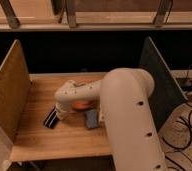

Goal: Push the eraser across the table

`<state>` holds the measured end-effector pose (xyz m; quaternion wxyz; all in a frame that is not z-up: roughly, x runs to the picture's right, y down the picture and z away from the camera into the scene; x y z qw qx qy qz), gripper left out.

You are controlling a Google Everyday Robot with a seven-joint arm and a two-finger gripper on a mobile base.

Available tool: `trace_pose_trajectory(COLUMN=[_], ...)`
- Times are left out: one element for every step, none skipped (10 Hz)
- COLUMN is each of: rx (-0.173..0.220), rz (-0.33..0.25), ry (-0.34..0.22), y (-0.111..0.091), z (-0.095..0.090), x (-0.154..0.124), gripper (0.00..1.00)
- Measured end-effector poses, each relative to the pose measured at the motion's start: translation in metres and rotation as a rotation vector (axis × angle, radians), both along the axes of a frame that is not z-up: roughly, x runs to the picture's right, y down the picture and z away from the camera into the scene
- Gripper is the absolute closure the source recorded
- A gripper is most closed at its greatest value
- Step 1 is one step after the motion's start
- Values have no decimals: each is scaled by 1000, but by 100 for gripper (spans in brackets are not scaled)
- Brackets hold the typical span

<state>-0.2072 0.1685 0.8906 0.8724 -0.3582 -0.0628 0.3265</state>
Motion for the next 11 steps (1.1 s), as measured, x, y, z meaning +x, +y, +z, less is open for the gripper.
trace_pose_trajectory(rx=[8, 20, 47, 88, 129, 185, 265, 315, 367, 400, 422], rz=[13, 8, -33, -88, -115, -153, -190, -206, -208, -187, -150], ry=[-33, -53, -59, -33, -12, 24, 80, 140, 225, 322, 436], y=[-3, -7, -15, -28, -46, -67, -97, -117, -136, -148, -155], z=[5, 10, 11, 11, 5, -6, -26, -40, -60, -83, -107], x=[-3, -5, -3, 11, 19, 28, 40, 57, 81, 109, 142], gripper=[100, 100, 100, 100, 100, 100, 100, 100, 100, 100, 100])
